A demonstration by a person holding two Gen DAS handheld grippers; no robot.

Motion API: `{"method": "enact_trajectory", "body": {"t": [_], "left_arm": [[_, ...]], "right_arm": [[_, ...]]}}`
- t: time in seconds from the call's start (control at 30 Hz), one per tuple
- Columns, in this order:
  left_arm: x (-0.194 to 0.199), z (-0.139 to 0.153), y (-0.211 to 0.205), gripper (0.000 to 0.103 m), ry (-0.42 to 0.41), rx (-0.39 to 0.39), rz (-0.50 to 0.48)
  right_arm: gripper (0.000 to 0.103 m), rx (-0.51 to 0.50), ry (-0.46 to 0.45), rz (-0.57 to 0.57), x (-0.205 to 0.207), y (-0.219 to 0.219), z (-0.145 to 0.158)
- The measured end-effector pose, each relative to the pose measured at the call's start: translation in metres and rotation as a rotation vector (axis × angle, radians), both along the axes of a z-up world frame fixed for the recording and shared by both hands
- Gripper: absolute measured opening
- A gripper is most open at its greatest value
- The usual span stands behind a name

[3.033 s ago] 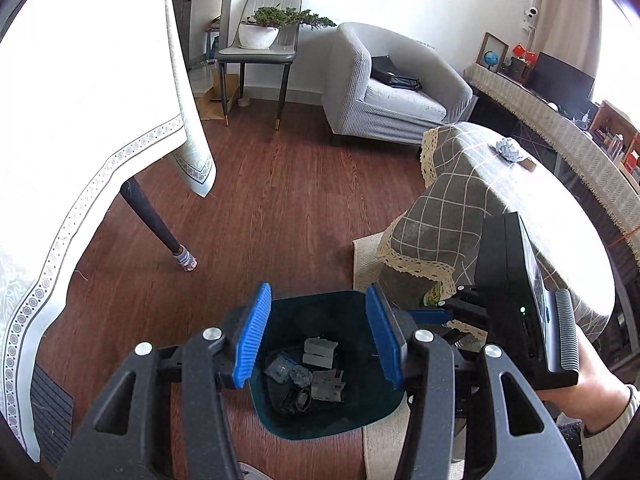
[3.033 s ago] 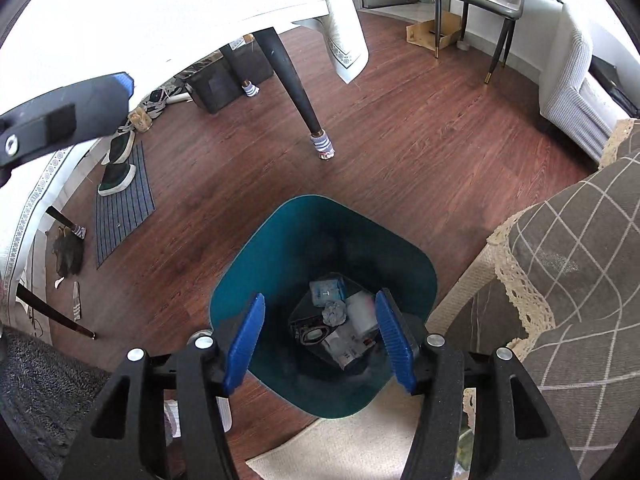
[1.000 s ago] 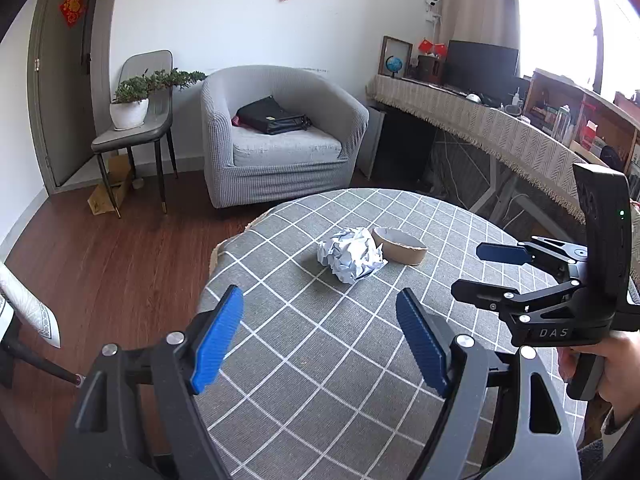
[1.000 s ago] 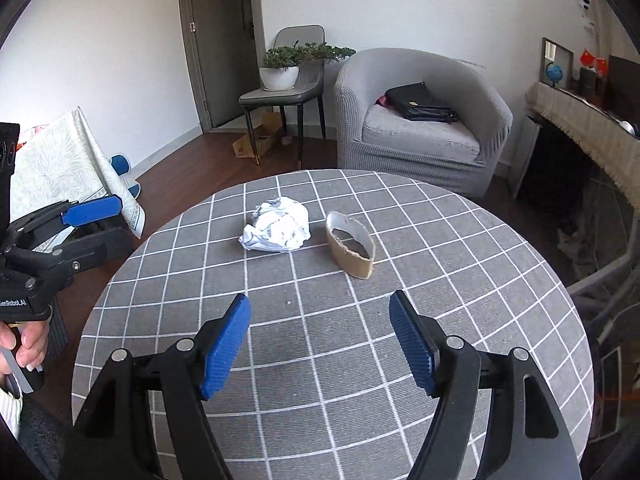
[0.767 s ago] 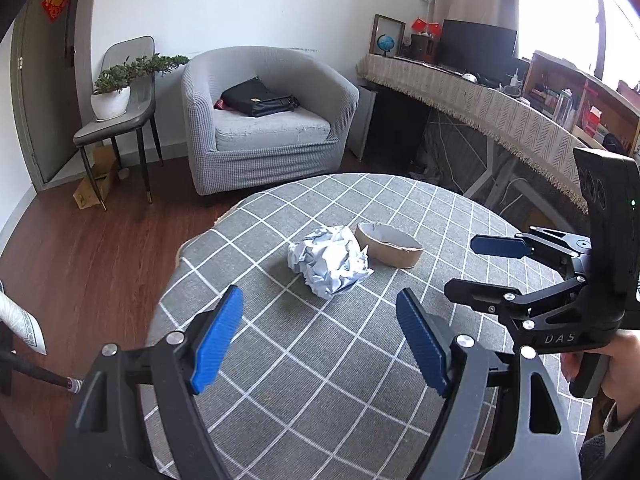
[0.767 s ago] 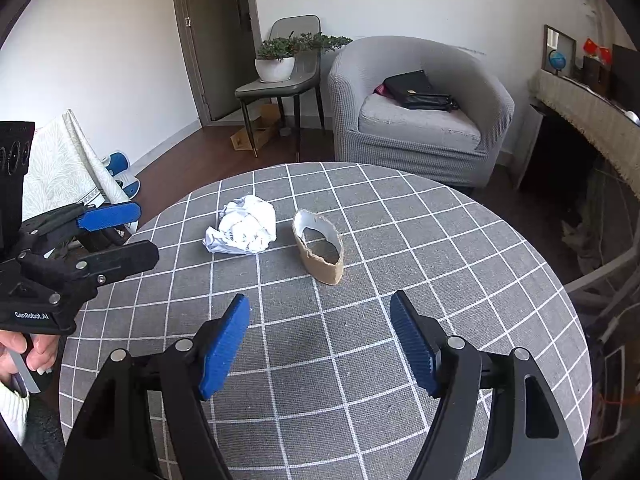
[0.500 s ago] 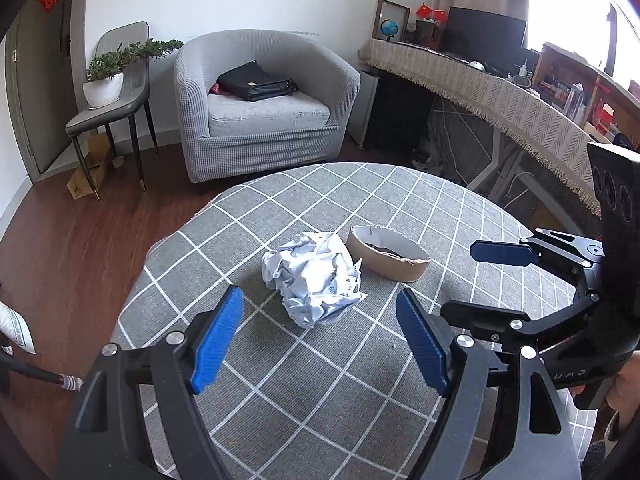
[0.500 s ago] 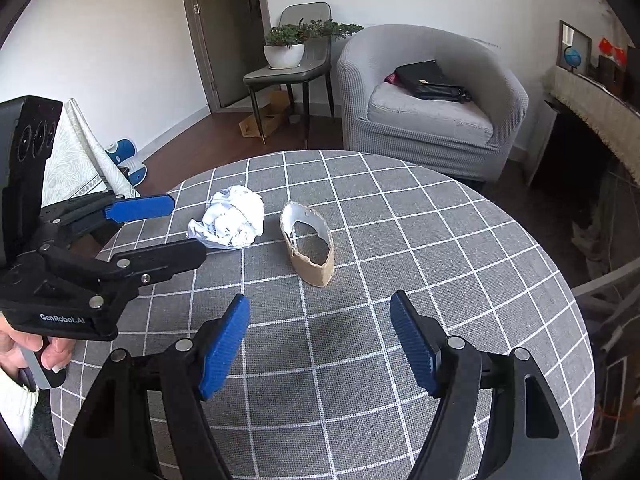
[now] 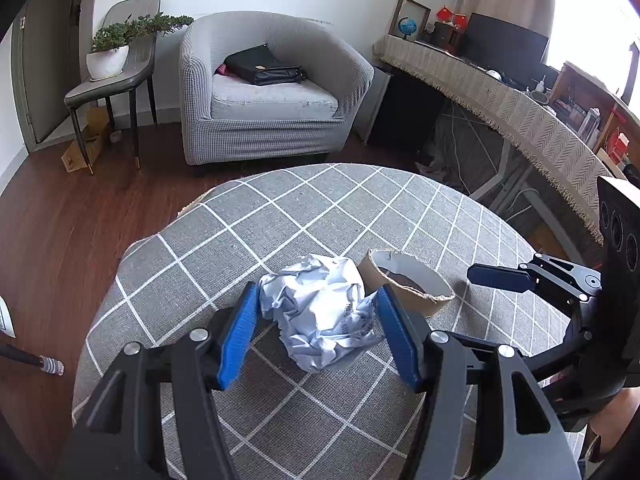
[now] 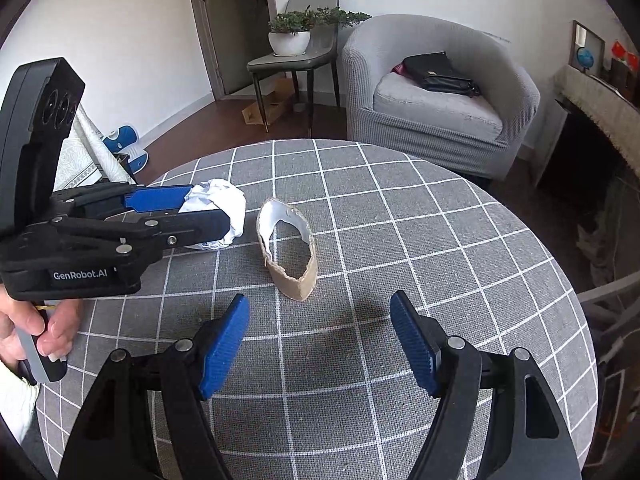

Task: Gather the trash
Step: 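Move both grippers back to the table toward the last paper ball and tape core, then grasp the crumpled paper ball with the left gripper while the right grasps the cardboard tape core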

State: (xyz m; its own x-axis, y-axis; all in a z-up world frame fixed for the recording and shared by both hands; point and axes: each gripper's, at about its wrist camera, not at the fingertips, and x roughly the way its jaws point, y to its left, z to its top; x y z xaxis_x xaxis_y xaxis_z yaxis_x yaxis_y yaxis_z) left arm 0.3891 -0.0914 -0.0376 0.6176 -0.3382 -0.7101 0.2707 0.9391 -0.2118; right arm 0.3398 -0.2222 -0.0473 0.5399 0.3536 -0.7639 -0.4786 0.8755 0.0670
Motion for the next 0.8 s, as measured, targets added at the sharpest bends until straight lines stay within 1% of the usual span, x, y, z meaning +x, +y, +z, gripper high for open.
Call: {"method": "enact_trajectory", "body": {"t": [0.13,0.3,0.33,0.4,0.53,0.67,0.73,0.8], "left_arm": [[0.001,0.001,0.001,0.057,-0.004,-0.015,0.0],[0.0,0.003,0.004,0.055,-0.016,-0.018,0.001],[-0.001,0.004,0.006,0.055,-0.017,-0.021,0.002],[-0.001,0.006,0.011,0.055,-0.019,-0.031,0.006],[-0.005,0.011,0.021,0.055,-0.025,-0.04,0.012],[-0.009,0.013,0.031,0.055,-0.026,-0.045,0.017],[-0.011,0.012,0.035,0.055,-0.019,-0.051,0.02],[-0.013,0.011,0.037,0.055,-0.019,-0.056,0.019]], "right_arm": [[0.073,-0.002,-0.008,0.012,0.004,0.005,0.002],[0.072,-0.008,-0.018,0.034,0.011,0.017,0.004],[0.068,-0.008,-0.015,0.04,0.013,0.021,0.004],[0.063,-0.014,-0.013,0.047,0.017,0.025,0.002],[0.05,-0.033,-0.013,0.048,0.02,0.033,-0.001],[0.043,-0.044,-0.021,0.043,0.021,0.038,-0.003],[0.03,-0.039,-0.025,0.041,0.021,0.039,-0.003],[0.031,-0.042,-0.024,0.038,0.022,0.04,-0.003]]}}
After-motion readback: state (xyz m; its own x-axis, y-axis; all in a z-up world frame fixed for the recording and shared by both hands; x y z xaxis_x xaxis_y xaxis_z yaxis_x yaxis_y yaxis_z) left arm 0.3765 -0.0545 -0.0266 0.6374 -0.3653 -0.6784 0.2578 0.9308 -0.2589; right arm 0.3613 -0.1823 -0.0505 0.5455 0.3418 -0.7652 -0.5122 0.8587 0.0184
